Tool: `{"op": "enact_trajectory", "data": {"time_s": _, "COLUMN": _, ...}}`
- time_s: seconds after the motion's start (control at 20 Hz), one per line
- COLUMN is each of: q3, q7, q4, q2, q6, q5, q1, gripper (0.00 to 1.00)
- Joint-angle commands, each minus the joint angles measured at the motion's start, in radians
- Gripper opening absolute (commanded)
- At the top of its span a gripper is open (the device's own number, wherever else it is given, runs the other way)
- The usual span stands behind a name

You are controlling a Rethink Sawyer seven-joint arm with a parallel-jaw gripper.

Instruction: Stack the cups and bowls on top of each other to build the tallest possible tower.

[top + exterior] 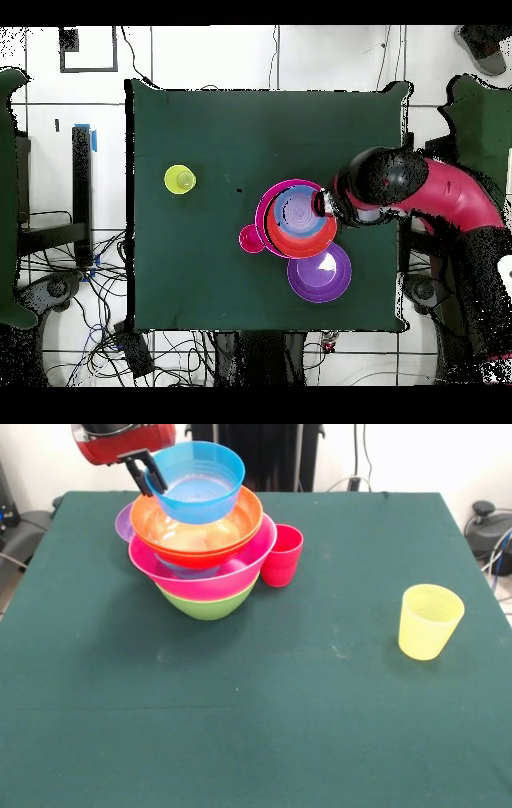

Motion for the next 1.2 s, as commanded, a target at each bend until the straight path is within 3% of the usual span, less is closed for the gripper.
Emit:
{"op": "enact_trajectory", "data": {"time_s": 0.05, "q3": -0.035, "q7": -0.004, "q4": 0.056, "q2": 0.02, "q6": -0.031, "q5": -0.08, "q1": 0.029, "gripper": 0.0}}
{"op": "enact_trajectory", "data": {"time_s": 1.2, "q3": -0.054, "q7": 0.022, "q4": 0.074, "q2": 0.04, "q6": -0.091, "q5": -0.101, "q1": 0.028, "gripper": 0.0}}
